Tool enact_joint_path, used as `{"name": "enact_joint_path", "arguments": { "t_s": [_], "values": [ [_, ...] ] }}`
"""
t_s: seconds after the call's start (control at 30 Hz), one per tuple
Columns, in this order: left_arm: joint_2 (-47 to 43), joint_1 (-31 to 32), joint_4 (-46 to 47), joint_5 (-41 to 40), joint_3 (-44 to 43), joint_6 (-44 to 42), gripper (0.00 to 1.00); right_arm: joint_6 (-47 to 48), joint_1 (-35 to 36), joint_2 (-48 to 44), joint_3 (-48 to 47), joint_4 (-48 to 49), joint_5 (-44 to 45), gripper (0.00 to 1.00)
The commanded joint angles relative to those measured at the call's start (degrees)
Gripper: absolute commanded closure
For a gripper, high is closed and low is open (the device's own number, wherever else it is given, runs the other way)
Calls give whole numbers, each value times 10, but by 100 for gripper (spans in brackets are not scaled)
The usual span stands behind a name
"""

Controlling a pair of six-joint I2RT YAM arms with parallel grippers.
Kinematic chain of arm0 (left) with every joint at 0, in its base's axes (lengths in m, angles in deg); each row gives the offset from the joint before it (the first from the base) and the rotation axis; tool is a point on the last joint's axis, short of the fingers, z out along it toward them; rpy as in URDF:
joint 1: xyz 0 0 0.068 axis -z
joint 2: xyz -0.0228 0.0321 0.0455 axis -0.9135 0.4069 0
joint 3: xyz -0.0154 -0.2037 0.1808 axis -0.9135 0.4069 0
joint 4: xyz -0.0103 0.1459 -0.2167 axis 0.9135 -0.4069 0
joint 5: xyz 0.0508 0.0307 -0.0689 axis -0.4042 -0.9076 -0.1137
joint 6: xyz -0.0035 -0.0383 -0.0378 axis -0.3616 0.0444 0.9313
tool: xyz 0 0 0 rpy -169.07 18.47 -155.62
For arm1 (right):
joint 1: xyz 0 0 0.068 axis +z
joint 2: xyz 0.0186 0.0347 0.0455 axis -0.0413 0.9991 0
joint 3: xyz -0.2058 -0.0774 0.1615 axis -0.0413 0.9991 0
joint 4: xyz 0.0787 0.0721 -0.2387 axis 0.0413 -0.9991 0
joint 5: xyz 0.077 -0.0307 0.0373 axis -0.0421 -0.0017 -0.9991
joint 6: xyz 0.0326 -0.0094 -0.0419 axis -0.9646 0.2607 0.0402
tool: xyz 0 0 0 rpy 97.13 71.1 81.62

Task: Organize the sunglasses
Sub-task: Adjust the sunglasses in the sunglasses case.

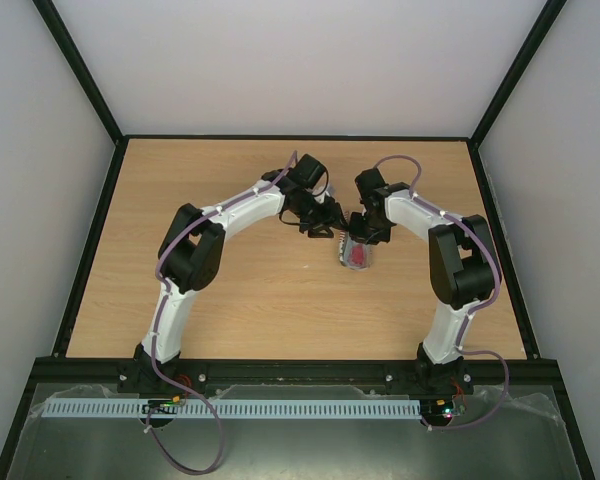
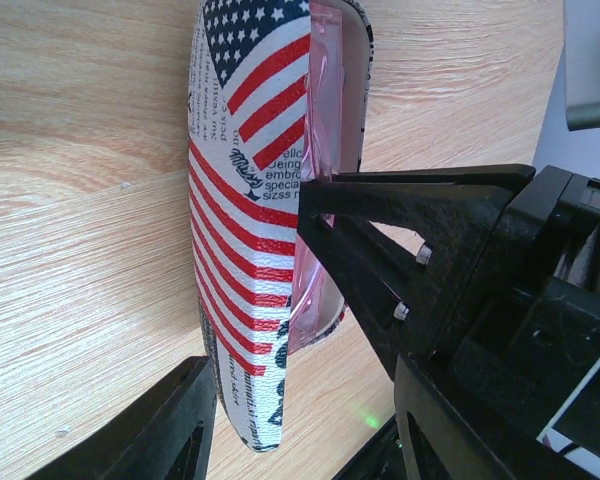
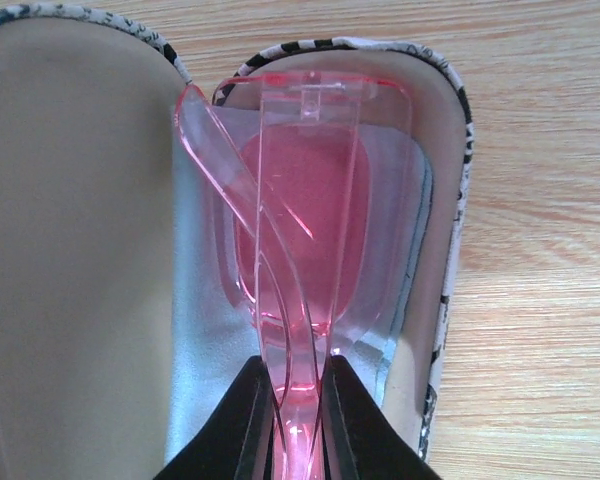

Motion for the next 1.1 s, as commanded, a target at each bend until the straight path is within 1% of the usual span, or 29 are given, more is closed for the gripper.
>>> {"name": "enact_joint_path", "arguments": {
  "t_s": [0.0,0.1,0.43,0.73,1.07],
  "values": [
    [6,-4,2,10,-17,8,49,2,1,11,-9,-26,4,95],
    [6,-4,3,10,-18,8,49,3,1,6,-17,-31,4,98],
    [7,-4,13,13,-20,16,49,-6,2,-14,-50,-47,-6,99],
    [8,-3,19,16,-25,22,49,-8,1,6,-63,-88,21,99],
    [12,-2,25,19,-39,31,49,-2,2,24,-58,-103,49,99]
  ]
}}
